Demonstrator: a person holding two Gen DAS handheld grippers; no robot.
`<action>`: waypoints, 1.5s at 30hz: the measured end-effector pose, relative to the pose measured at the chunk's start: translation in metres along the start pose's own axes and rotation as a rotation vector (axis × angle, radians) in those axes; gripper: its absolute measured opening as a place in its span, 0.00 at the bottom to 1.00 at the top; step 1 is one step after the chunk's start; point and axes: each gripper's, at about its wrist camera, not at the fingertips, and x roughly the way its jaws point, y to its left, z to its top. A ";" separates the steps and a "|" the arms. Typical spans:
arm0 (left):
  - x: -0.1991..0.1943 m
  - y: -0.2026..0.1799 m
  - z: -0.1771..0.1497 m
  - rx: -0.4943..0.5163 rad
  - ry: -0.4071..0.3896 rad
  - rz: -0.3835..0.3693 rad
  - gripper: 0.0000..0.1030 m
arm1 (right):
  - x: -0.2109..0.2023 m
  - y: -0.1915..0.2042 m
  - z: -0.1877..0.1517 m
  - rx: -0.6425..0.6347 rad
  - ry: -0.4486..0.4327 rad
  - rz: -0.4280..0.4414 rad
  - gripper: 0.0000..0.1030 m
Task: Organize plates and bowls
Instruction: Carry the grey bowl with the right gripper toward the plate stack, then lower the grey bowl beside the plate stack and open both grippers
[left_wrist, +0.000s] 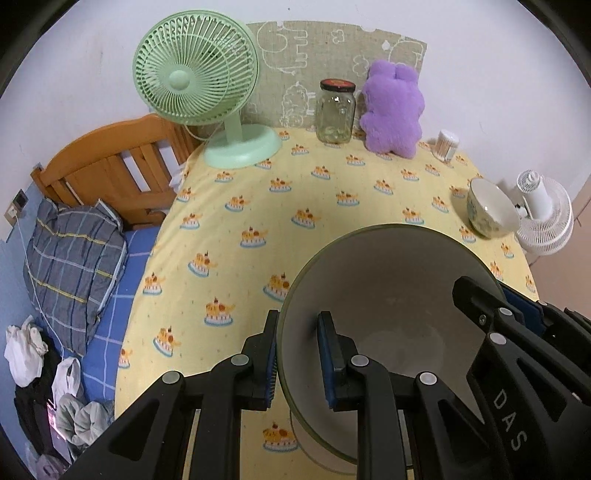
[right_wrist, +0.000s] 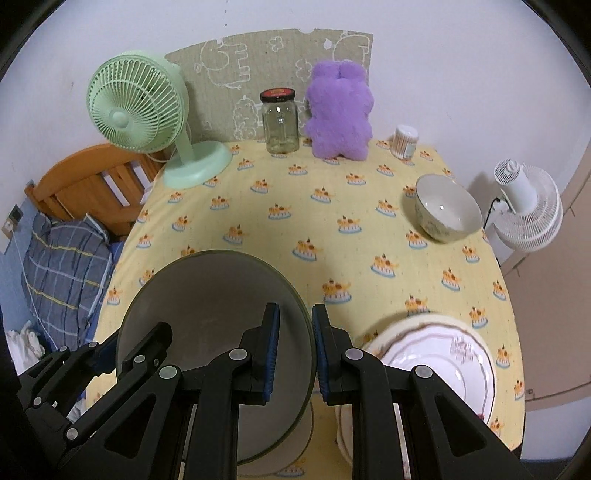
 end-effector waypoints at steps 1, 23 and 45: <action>0.001 0.001 -0.004 0.004 0.005 -0.002 0.17 | 0.000 0.001 -0.005 0.003 0.005 -0.001 0.21; 0.022 -0.004 -0.053 0.107 0.101 -0.058 0.17 | 0.018 -0.002 -0.062 0.075 0.111 -0.063 0.21; 0.050 -0.007 -0.058 0.124 0.154 -0.037 0.17 | 0.050 -0.001 -0.063 0.052 0.160 -0.084 0.21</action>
